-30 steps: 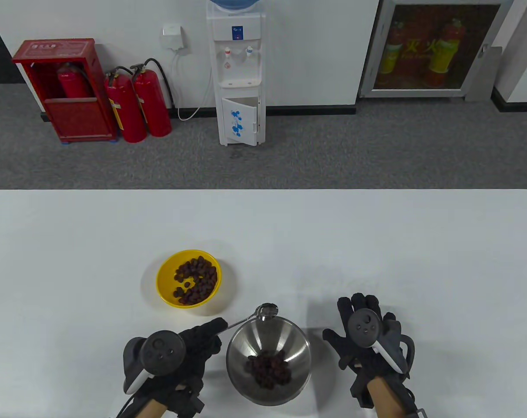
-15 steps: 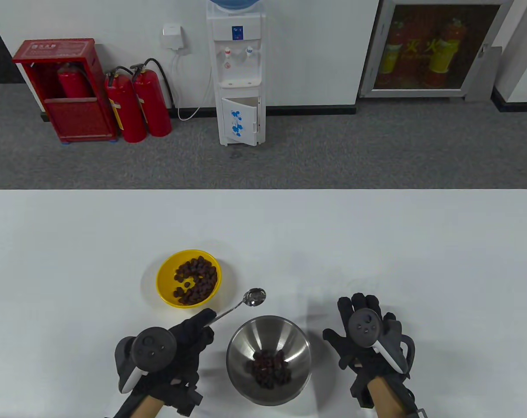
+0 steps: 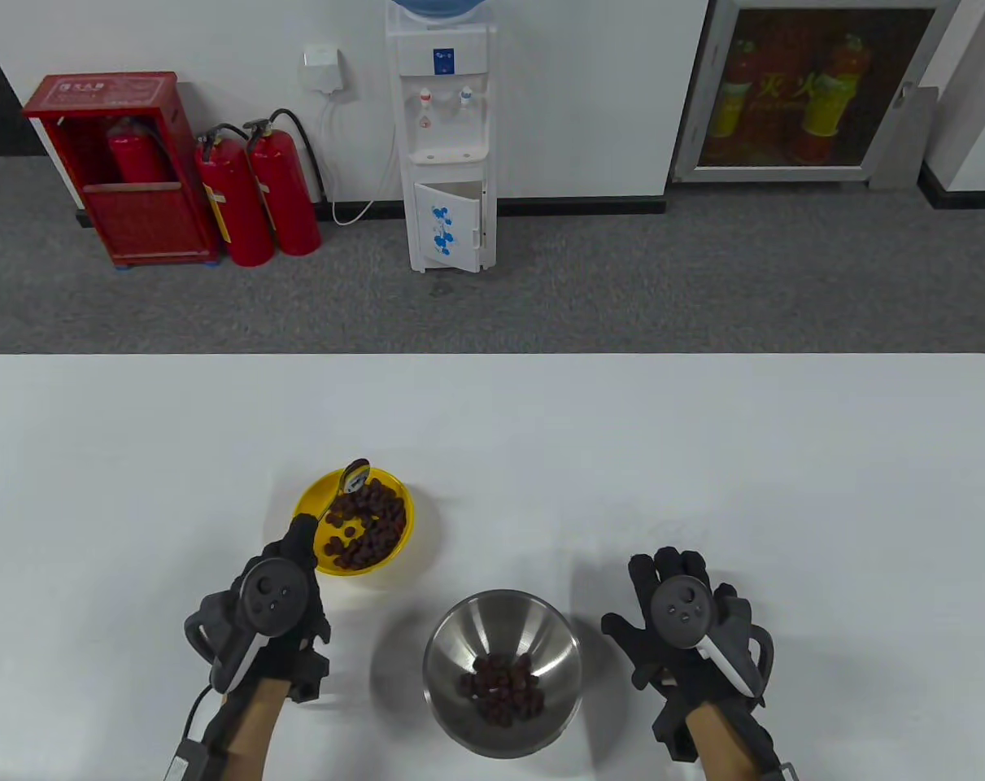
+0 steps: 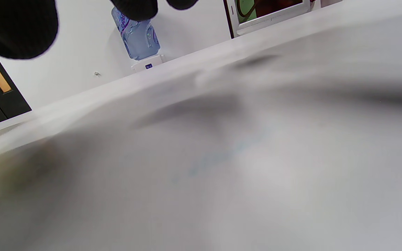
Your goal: Scoop dry cranberries into mixing bowl using steel spoon
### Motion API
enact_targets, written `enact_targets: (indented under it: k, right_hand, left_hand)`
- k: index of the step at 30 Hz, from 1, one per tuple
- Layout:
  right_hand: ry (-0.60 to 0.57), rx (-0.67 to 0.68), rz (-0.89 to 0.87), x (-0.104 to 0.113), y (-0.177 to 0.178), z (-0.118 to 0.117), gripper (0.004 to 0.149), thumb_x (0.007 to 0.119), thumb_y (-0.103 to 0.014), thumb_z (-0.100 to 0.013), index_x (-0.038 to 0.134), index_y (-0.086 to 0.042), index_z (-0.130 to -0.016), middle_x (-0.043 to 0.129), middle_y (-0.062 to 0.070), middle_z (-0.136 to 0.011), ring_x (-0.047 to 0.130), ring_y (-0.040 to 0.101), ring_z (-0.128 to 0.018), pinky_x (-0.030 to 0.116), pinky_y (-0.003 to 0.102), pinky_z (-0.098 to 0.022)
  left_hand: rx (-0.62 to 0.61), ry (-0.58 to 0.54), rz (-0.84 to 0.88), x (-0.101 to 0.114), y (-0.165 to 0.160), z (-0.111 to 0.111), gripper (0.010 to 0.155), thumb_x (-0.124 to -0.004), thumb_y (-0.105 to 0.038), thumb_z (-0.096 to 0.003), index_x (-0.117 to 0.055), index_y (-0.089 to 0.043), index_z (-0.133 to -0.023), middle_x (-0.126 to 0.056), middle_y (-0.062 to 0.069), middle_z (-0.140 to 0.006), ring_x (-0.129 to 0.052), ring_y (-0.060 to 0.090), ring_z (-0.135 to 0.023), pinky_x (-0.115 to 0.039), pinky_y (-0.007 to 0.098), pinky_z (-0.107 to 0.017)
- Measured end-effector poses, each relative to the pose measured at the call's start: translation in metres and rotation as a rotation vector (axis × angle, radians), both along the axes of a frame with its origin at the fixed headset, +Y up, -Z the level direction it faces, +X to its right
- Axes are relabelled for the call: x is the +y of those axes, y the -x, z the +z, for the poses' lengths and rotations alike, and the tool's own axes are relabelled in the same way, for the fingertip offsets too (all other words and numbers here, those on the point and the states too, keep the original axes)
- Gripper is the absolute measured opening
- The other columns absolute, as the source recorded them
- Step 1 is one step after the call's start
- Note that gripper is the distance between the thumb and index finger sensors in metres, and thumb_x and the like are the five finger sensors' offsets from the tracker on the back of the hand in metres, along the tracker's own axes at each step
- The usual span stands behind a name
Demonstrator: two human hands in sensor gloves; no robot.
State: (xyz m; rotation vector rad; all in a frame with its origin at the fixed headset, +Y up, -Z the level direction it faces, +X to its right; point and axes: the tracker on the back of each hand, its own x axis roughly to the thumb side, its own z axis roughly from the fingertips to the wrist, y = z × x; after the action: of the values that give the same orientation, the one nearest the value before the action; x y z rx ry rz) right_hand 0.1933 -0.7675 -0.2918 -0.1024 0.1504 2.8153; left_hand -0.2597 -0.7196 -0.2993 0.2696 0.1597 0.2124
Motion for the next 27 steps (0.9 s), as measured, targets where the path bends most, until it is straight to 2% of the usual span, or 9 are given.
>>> enact_targets:
  k: [4,18,23,27]
  right_hand:
    - [0.001,0.0,0.004,0.0,0.0,0.0,0.084,0.07,-0.072,-0.039,0.034,-0.037,-0.107,0.018,-0.005,-0.114,0.014,0.025,-0.11,0.019,0.067,-0.072]
    - [0.006,-0.002,0.007,0.0,0.001,0.0,0.084,0.07,-0.072,-0.039,0.035,-0.037,-0.107,0.018,-0.005,-0.114,0.014,0.025,-0.11,0.019,0.067,-0.072]
    - [0.007,-0.002,0.006,0.0,0.001,0.0,0.084,0.07,-0.072,-0.039,0.035,-0.037,-0.107,0.018,-0.005,-0.114,0.014,0.025,-0.11,0.019,0.067,-0.072]
    - [0.013,0.002,0.004,-0.001,0.001,0.0,0.083,0.07,-0.072,-0.04,0.036,-0.037,-0.107,0.019,-0.005,-0.114,0.014,0.025,-0.11,0.02,0.067,-0.072]
  left_hand:
    - [0.045,-0.012,-0.111,-0.002,0.002,-0.001,0.049,-0.061,-0.034,-0.049,-0.06,-0.036,-0.098,-0.088,-0.008,-0.078,-0.097,0.017,-0.049,-0.083,0.044,-0.045]
    - [0.108,-0.01,-0.247,-0.004,-0.004,-0.002,0.047,-0.064,-0.033,-0.0487,-0.066,-0.032,-0.096,-0.093,-0.005,-0.072,-0.102,0.017,-0.039,-0.088,0.042,-0.039]
    - [0.116,0.018,-0.25,-0.005,-0.009,-0.003,0.046,-0.065,-0.033,-0.0484,-0.071,-0.032,-0.094,-0.097,-0.005,-0.068,-0.104,0.016,-0.033,-0.09,0.041,-0.033]
    - [0.129,0.066,-0.142,-0.01,-0.007,-0.005,0.045,-0.067,-0.034,-0.048,-0.074,-0.031,-0.093,-0.1,-0.005,-0.062,-0.105,0.015,-0.028,-0.092,0.04,-0.028]
